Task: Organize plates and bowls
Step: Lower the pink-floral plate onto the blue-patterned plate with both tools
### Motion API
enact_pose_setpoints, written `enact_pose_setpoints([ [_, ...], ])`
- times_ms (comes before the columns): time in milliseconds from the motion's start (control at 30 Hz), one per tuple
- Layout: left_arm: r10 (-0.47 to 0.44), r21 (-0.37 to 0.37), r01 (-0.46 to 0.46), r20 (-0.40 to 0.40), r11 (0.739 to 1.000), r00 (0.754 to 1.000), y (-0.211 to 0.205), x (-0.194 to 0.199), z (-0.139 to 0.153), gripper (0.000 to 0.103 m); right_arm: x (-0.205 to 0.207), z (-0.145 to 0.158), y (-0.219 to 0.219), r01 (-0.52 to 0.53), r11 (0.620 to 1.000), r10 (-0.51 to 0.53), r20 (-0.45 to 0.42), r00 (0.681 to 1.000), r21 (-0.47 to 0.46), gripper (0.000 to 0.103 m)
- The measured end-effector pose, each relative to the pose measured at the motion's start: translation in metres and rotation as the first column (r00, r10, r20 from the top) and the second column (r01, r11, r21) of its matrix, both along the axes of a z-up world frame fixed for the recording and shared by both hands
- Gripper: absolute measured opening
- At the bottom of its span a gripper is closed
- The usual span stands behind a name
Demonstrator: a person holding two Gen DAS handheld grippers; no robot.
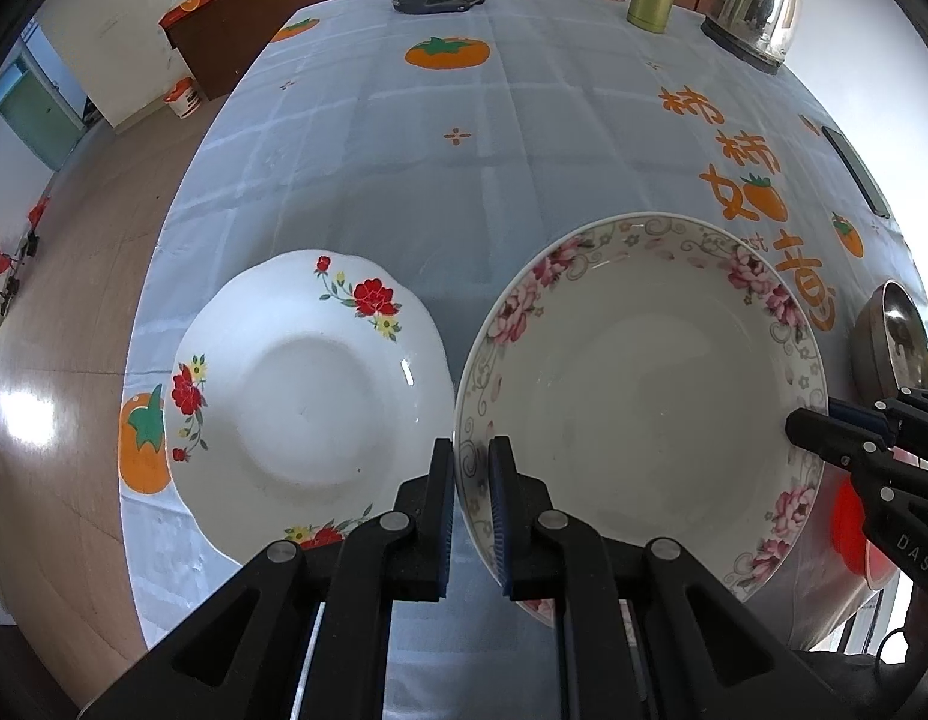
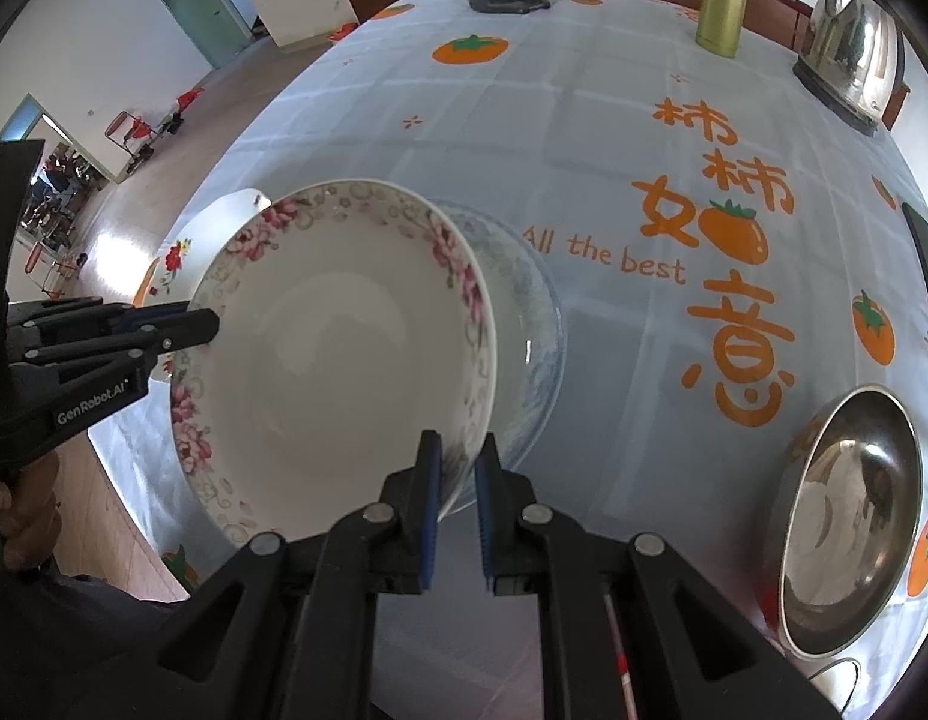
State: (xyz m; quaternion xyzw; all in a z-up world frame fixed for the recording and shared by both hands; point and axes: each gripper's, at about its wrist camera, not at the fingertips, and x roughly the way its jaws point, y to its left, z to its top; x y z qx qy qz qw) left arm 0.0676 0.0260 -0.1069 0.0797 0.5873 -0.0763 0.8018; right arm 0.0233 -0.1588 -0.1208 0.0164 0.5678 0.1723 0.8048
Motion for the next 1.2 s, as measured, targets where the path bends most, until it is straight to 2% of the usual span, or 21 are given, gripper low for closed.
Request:
enact_pose_setpoints([
  [567, -0.019, -0.003, 0.019, -0.005, 1.0, 1.0, -0.012, 0.015, -0.007, 0.012, 0.012, -0.005, -0.011, 0.041, 0.999, -0.041, -0.006, 0.999, -0.01, 0.011],
  [1200, -0.022, -0.015, 0.021, -0.045, 1.0, 0.999, -0.016, 0.024, -0.02, 0.012, 0.02, -0.014, -0.014, 0.053, 0.998, -0.053, -0.029, 0.998, -0.024, 0.011],
])
